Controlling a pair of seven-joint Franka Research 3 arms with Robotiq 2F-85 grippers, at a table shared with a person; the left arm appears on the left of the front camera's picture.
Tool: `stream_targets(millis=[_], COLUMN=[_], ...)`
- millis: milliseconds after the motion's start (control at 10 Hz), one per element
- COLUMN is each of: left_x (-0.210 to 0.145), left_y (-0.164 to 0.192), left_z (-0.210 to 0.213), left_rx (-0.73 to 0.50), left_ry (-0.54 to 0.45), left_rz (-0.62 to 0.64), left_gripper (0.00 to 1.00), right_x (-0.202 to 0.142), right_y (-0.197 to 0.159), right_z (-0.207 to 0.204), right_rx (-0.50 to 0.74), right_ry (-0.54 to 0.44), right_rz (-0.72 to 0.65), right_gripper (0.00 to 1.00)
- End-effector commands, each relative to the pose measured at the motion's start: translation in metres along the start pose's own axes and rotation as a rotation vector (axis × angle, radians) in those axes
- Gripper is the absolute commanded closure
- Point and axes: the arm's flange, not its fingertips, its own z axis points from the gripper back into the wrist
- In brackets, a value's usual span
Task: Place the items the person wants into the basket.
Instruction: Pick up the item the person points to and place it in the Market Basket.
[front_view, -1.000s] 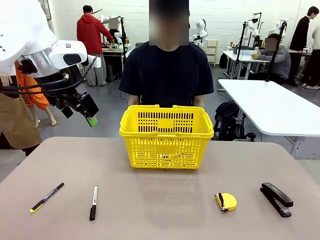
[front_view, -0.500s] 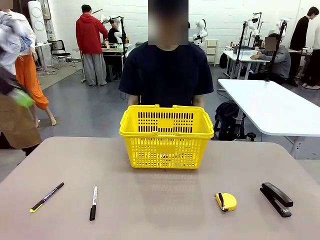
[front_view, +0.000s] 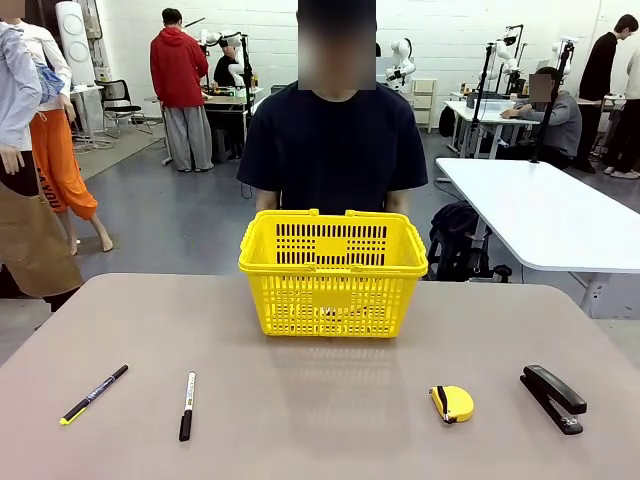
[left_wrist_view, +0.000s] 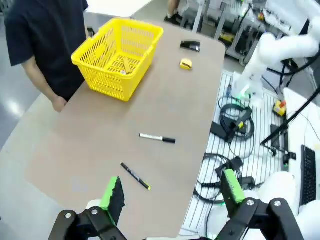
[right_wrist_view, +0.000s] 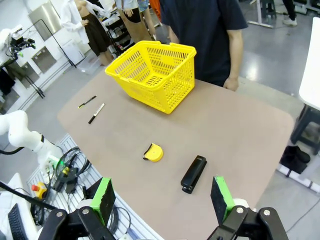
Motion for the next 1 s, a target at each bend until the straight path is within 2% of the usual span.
stream_targets(millis=[0, 100, 300, 400, 500, 600, 900], left_x=[-0.017, -0.019, -0.025, -0.029, -0.017, -0.026, -0.026], left_y=[0.006, 0.011, 0.001, -0.004, -0.004, 0.009, 0.009], left_z=[-0.026, -0.026, -0.030, -0.029, -0.025, -0.025, -0.025], left_rx=[-0.001, 0.003, 0.015, 0.022, 0.019, 0.008, 0.008], left_ry=[-0.102, -0.142, -0.150, -0.151, -0.133, -0.143, -0.143], left_rz=[-0.035, -0.074, -0.100, -0.084, -0.026, -0.075, -0.075], left_gripper=[0.00, 0.00, 0.00, 0.00, 0.00, 0.00, 0.00], right_x=[0.003, 0.003, 0.003, 0.003, 0.003, 0.003, 0.003], right_y=[0.000, 0.000, 0.000, 0.000, 0.000, 0.000, 0.000], right_z=[0.000, 0.000, 0.000, 0.000, 0.000, 0.000, 0.000], right_rx=[0.020, 0.020, 0.020, 0.020, 0.020, 0.020, 0.020], right_ry=[-0.030, -0.030, -0.030, -0.030, -0.030, -0.030, -0.030], right_rz=[0.014, 0.014, 0.014, 0.014, 0.014, 0.014, 0.014], right_gripper=[0.00, 0.00, 0.00, 0.00, 0.00, 0.00, 0.00])
